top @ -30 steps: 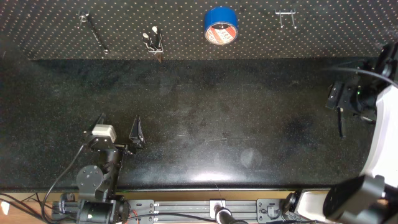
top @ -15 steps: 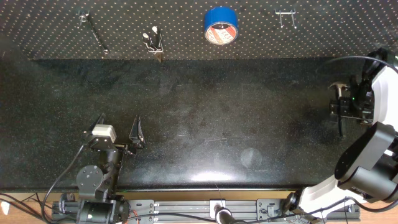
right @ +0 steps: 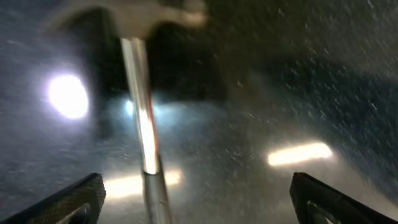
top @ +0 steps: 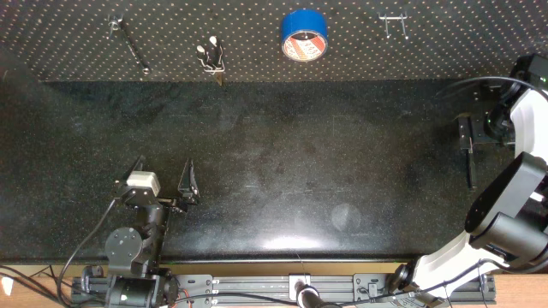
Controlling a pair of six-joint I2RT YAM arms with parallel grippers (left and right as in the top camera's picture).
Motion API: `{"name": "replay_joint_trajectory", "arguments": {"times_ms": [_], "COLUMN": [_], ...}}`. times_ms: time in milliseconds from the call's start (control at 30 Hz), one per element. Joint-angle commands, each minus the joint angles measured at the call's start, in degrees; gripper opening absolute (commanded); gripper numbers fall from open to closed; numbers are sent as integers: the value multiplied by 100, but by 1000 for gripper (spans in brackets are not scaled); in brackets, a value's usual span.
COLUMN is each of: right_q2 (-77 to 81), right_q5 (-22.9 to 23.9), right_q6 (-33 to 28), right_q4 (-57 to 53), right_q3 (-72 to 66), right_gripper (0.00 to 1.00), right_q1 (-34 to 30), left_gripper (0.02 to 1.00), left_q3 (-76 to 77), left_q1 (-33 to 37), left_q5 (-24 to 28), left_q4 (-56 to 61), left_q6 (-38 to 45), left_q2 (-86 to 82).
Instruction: Place Tools Onto Pegboard
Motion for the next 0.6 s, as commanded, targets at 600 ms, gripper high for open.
{"name": "replay_joint_trajectory", "arguments": {"times_ms": [600], "right_q2": [70], "right_q5": [-1082], "right_q6": [-396], "right_q4": [-227], "right_q3": [-433], "right_gripper": [991], "right_q1": [-146], "left_gripper": [993], "left_q3": [-4], "left_q1": [15], "left_q5": [-42], "left_q4": [-48], "left_q6": [52], "left_q2": [-68]}}
